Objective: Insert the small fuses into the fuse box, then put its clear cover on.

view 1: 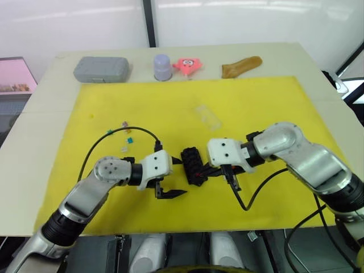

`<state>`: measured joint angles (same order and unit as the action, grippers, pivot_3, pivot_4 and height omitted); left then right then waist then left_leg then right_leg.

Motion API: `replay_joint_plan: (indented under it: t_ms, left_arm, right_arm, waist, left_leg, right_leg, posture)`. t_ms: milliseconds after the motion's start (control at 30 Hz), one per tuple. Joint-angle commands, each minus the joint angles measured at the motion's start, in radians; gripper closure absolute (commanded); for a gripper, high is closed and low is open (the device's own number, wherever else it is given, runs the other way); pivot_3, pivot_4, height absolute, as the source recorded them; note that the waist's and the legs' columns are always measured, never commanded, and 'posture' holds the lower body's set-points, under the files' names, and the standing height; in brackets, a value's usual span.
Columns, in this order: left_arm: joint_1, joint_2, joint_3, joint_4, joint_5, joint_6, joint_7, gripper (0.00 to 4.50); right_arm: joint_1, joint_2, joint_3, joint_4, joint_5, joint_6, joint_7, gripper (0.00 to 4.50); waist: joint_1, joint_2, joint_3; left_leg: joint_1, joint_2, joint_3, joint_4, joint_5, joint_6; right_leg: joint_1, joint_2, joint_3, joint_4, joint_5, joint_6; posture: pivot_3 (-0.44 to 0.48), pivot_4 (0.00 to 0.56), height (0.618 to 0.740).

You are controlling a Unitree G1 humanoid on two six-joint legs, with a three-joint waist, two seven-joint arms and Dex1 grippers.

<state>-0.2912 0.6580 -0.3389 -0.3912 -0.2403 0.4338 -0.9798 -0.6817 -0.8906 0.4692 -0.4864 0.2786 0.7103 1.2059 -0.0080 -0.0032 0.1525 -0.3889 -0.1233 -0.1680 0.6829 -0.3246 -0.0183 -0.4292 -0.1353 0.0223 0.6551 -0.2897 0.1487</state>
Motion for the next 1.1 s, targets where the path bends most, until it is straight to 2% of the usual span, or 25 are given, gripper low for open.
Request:
replay_joint_plan:
  t_ms: [33,967,1067,1100]
  left_arm:
    - [-0.016,-0.007,0.013,-0.028,0.001,0.000,0.006,0.01]
    - [-0.033,-0.020,0.013,-0.030,0.006,0.011,0.010,0.01]
    - [-0.033,-0.021,0.014,-0.030,0.008,0.012,0.011,0.00]
    - [-0.034,-0.020,0.017,-0.030,0.006,0.012,0.009,0.00]
  right_arm:
    - [0.003,0.002,-0.004,-0.022,-0.009,-0.018,0.018,4.50]
    - [0.030,0.020,-0.016,-0.023,-0.037,-0.012,0.022,4.50]
    - [0.030,0.011,-0.044,-0.032,-0.009,-0.008,0.038,3.50]
    - [0.034,0.013,-0.077,-0.039,0.023,-0.005,0.043,3.04]
  waist:
    - [0.001,0.000,0.000]
    - [0.000,0.000,0.000]
    - [0.000,0.000,0.000]
    - [0.000,0.000,0.000]
  left_leg:
    - [0.000,0.000,0.000,0.000,0.000,0.000]
    - [0.000,0.000,0.000,0.000,0.000,0.000]
    - [0.000,0.000,0.000,0.000,0.000,0.000]
    - [0.000,0.000,0.000,0.000,0.000,0.000]
  right_leg:
    - [0.000,0.000,0.000,0.000,0.000,0.000]
    - [0.000,0.000,0.000,0.000,0.000,0.000]
    - [0.000,0.000,0.000,0.000,0.000,0.000]
    - [0.000,0.000,0.000,0.000,0.000,0.000]
  posture:
    - [0.000,0.150,0.740]
    - [0.000,0.150,0.740]
    - [0.000,0.150,0.740]
    - [0.000,0.150,0.740]
